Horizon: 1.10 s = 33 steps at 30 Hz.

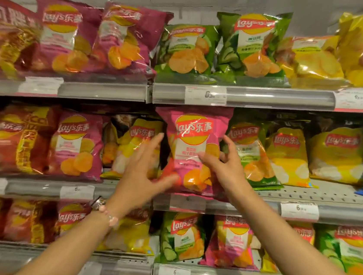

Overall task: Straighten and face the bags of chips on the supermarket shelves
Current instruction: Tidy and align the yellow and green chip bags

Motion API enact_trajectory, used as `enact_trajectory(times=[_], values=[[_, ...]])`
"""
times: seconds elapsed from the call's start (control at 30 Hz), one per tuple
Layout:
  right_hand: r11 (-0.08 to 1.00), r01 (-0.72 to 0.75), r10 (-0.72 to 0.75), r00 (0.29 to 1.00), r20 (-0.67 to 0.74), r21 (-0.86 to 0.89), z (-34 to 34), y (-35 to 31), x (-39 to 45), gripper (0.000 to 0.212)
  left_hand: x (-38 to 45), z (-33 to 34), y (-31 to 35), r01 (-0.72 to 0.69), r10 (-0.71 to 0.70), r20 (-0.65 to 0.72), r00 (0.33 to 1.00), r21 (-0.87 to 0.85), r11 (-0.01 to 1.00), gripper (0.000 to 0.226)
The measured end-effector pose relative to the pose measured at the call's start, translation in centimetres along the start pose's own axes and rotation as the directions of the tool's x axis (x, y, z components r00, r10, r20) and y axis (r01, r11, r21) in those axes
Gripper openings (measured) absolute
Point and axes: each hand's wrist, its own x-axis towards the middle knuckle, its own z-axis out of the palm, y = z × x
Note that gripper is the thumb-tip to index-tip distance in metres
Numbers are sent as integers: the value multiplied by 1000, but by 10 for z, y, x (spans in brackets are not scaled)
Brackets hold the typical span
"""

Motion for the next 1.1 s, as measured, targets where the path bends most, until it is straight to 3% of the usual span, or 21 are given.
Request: enact_trajectory(times=[0.07, 0.13, 0.23, 0.33, 0.47, 0.67, 0.9, 1.1], values=[[999, 28, -30, 999, -45, -38, -3, 3, -2, 79, 7, -13, -23, 88, -71, -166, 984, 97, 991, 81], [995, 50, -57, 995, -77, -81, -3, 5, -5, 77, 17, -24, -44, 242, -189, -242, 952, 211, 947, 86], [997, 50, -55, 994, -91, -64, 0, 6, -5, 76, 26, -30, -70, 390, -369, -129, 921, 251, 886, 102], [997, 52, -58, 994, -96, -61, 3, 7, -5, 72, 31, -29, -87, 463, -467, 5, 884, 118, 878, 112], [997, 53, -58, 995, -79, -60, 5, 9, -5, 74, 37, -27, -101, 546, -546, 29, 837, 21, 838, 109], [996, 73, -79, 991, -110, -53, 2, 8, -1, 71, 41, -26, -108, 538, -538, 3, 843, -22, 843, 89], [990, 90, -106, 983, -149, -109, -4, 4, 6, 63, 34, -48, -96, 476, -483, -96, 871, -86, 875, 93], [966, 65, -100, 986, -132, -249, 15, 2, 16, 81, 12, -93, -78, 485, -493, -67, 868, -106, 868, 84]])
